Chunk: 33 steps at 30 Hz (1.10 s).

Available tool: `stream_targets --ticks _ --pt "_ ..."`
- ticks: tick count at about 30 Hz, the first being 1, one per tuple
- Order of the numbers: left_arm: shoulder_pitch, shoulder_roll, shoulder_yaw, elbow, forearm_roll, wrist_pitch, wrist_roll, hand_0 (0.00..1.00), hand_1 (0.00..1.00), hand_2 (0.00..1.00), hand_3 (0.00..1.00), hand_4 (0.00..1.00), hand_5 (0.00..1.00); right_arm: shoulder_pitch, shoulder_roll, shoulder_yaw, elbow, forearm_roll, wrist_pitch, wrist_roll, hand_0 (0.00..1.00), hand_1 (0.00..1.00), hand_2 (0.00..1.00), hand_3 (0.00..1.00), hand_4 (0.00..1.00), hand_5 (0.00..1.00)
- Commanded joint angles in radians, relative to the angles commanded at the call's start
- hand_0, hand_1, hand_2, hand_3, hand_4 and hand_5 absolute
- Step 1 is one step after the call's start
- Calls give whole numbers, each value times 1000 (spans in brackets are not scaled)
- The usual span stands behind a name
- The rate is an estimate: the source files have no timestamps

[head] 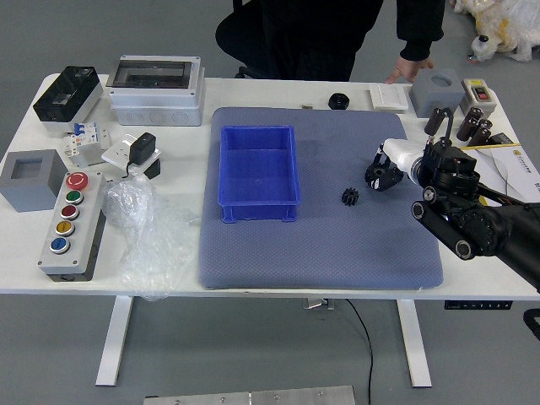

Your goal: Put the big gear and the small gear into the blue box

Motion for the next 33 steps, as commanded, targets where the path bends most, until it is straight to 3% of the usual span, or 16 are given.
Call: stream_targets --ticks 11,22,33 --pt "8 14 -14 -1 6 0 0 866 835 833 784 605 370 20 -38 -10 64 -3 60 -30 326 344 425 595 535 165" --pt "18 35 -37 0 14 0 1 865 836 833 785 604 371 57 -91 11 179 -26 128 -73 332 342 425 599 515 171" --pt "22 52 -49 0 18 0 2 865 836 833 785 605 369 72 -98 44 311 -54 171 -114 346 345 426 601 511 179"
